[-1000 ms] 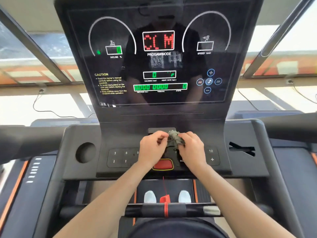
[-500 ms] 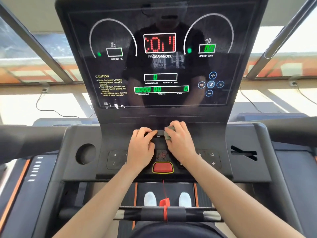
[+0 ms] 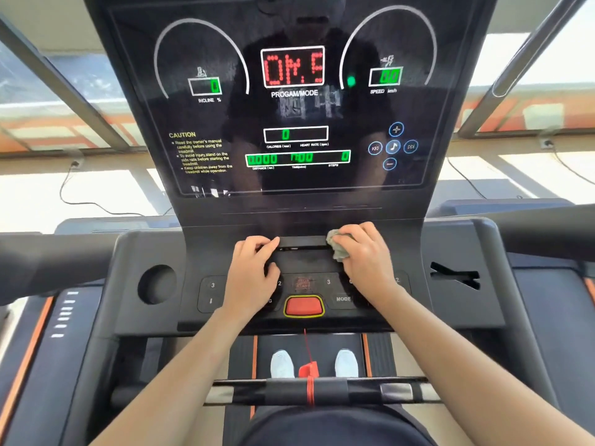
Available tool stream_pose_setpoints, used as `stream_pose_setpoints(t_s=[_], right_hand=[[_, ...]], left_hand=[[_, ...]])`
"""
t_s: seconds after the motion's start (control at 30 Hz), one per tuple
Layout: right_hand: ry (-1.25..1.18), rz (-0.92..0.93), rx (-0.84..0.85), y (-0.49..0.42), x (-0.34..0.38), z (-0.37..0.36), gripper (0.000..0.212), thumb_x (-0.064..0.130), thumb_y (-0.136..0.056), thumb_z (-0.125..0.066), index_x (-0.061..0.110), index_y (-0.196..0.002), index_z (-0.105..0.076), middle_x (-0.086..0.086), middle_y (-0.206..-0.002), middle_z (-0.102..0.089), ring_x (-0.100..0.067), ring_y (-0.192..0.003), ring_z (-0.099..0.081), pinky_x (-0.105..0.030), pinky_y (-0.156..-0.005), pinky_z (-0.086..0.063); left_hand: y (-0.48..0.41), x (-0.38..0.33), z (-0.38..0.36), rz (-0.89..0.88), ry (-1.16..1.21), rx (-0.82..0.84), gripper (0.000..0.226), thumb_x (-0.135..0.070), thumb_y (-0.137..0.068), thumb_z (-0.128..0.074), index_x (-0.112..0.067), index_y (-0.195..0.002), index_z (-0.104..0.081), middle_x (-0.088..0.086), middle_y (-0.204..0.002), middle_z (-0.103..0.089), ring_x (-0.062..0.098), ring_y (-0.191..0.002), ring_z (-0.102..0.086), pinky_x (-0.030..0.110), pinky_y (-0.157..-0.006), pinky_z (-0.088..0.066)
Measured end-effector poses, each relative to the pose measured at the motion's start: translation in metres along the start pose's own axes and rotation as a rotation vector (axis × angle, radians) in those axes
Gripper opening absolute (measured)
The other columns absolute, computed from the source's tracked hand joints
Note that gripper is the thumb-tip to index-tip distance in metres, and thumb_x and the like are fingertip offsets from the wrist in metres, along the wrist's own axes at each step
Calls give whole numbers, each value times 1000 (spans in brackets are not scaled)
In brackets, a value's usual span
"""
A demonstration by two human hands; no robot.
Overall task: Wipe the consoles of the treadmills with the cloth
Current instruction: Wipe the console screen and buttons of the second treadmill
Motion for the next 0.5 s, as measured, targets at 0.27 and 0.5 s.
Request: stream_pose_setpoints(t_s=[0.27, 0.5], right_hand=[[-4, -366, -99, 26, -38, 28, 38, -9, -69, -80, 5, -104, -75, -10, -99, -63, -30, -85, -58, -34, -69, -50], [-73, -162, 37, 9, 11, -2, 41, -7, -65, -78, 5, -104, -71, -8, -106, -65, -29, -87, -59, -39, -68, -57]], left_hand=[[-5, -33, -18, -153, -48, 70, 54, -12, -84, -69, -14, -138, -61, 2, -133, -59, 23, -124, -45, 37, -106, -40], [-7, -58, -33, -139, -90, 115, 55, -42, -88, -50, -23, -138, -62, -2, -132, -54, 26, -122, -40, 39, -100, -36]])
Point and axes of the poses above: each hand's wrist, its own y-axis away from the middle knuckle, its own z-axis out of the back of the hand, x = y × z, the point moved 7 cm from there along -y, towards the middle knuckle
